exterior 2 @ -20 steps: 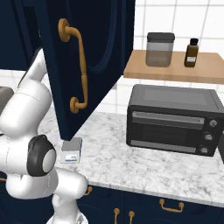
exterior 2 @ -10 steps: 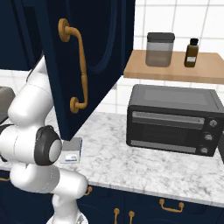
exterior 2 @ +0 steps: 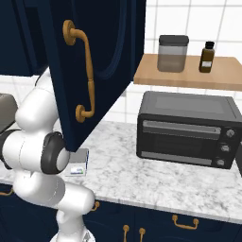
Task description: Pick the honey bottle and place it on the digital scale for weighing, and close the cabinet.
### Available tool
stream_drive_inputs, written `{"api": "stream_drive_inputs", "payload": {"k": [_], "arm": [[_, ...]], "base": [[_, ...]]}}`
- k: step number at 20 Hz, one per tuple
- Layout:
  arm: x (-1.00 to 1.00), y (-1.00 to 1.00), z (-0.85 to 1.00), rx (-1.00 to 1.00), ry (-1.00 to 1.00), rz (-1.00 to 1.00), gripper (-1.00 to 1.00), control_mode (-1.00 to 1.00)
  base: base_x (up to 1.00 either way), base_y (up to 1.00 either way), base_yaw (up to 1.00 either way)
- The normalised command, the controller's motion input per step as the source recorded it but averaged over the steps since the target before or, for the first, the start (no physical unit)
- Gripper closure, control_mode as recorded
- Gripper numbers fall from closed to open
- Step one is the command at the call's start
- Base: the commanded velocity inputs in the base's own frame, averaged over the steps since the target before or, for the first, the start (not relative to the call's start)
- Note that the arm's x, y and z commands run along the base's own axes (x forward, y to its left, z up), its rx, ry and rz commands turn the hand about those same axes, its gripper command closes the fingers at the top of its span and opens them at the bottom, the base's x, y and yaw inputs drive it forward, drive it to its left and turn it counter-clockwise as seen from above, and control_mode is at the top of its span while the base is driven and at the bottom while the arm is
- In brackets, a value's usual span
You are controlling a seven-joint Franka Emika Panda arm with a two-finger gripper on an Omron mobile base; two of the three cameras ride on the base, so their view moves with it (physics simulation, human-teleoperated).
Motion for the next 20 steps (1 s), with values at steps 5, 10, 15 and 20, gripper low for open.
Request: {"api": "stream_drive_inputs", "payload": {"k": [5, 10, 15, 20], "arm": [[0.25, -0.03, -0.17, 0.0, 0.0, 0.0, 1.0, -1.0], [-0.64, 0.01, 0.0, 0.0, -0.07, 0.0, 1.0, -1.0], [-0.59, 0.1, 0.0, 0.0, -0.02, 0.0, 1.0, -1.0], [-0.72, 0.31, 0.0, 0.01, 0.0, 0.0, 1.0, -1.0]], "base": [[0.0, 0.0, 0.0], [0.0, 0.0, 0.0], [0.0, 0.0, 0.0], [0.0, 0.0, 0.0]]}}
